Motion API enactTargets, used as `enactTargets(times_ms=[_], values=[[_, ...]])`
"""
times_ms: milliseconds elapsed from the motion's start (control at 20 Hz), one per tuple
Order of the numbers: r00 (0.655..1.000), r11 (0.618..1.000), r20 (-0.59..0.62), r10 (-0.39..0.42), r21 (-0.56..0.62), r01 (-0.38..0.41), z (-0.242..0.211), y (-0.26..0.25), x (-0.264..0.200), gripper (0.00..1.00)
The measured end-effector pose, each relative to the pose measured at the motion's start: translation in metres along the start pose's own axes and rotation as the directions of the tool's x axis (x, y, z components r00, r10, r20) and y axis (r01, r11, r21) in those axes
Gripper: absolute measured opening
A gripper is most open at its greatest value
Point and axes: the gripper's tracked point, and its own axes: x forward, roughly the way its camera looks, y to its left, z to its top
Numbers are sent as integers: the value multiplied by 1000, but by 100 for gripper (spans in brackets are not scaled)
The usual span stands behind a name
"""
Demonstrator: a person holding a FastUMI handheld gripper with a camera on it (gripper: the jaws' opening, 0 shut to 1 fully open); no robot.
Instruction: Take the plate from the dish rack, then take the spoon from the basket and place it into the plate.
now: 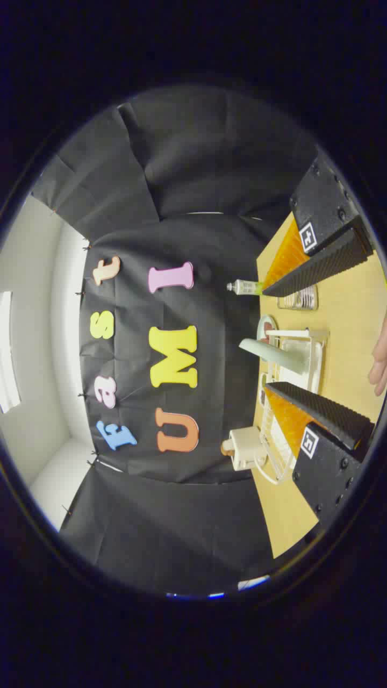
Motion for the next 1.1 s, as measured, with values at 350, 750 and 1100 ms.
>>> enactTargets(times_ms=[350, 750, 1100], values=[[999, 998, -12, 48, 34, -48, 2, -10, 35, 100], [1000, 996, -21, 23, 85, -21, 4, -48, 44, 100], [998, 997, -67, 1, 74, 4, -18, -60, 28, 100]])
